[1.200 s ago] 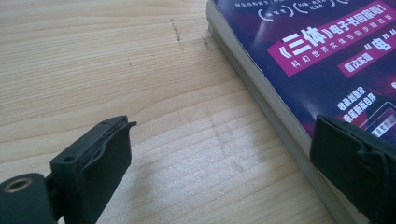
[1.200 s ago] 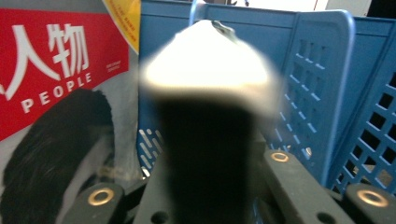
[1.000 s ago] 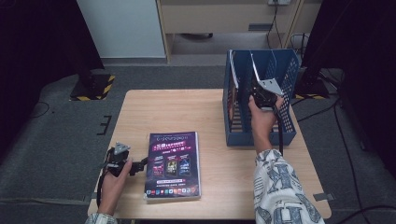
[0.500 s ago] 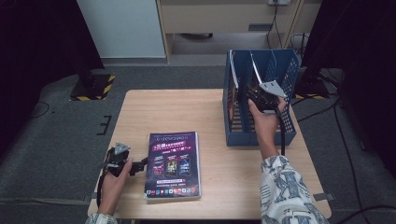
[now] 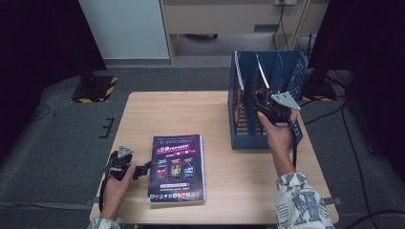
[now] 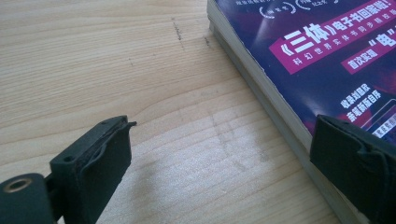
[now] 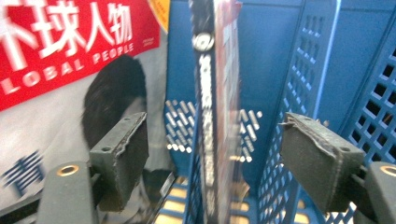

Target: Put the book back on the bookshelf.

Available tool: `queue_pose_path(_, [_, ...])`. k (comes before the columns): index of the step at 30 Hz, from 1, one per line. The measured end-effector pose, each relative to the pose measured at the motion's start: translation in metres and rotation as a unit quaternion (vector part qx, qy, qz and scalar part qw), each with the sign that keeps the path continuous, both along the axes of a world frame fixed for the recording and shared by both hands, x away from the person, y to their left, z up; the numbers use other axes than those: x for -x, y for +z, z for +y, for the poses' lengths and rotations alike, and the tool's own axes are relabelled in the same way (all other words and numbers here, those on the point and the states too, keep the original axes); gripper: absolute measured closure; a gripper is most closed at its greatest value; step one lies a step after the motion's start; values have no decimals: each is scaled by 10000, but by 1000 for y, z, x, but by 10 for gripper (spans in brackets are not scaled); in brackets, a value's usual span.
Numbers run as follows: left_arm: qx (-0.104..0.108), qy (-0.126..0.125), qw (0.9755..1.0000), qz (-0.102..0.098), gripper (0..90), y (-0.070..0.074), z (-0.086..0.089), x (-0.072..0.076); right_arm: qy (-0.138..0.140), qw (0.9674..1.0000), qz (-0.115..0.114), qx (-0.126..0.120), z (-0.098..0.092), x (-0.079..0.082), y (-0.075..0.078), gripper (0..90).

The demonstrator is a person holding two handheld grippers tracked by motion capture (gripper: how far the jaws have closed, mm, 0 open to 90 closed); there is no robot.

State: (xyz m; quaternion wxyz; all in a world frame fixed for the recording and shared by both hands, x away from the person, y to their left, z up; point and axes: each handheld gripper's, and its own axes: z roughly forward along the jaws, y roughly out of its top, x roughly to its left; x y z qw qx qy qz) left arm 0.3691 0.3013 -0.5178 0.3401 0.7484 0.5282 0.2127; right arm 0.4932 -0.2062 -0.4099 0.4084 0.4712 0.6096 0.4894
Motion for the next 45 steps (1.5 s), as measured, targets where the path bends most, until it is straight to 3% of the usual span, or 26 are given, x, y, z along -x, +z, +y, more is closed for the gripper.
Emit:
queue_pose_path(6, [-35,-13,10000,-11,47,1,0,1,205,9997,70,-78,0,17,-5,203])
queue_pose_path(11, [-63,-10,10000,-10,47,0,0,1,314,9994,137,106,2,33,-8,180])
queue_pose_path(15, [-96,-7,10000,-10,48,0,-1,0,460,9987,197,-2,1,45,-15,157])
queue_pose_path(19, [-83,-6,9999,-90,51,2,-2,1,598,9976,311,-157,-4,55,-22,139])
queue_pose_path(32, [71,-52,9997,-221,56,7,-2,2,1079,9922,620,-80,12,90,-39,115])
queue_pose_path(39, [134,-164,9992,-332,60,11,-7,4,1220,9900,687,-194,21,97,-39,111])
queue_pose_path(45, [117,-274,9988,-378,80,14,-13,6,1473,9863,730,-120,34,102,-38,121])
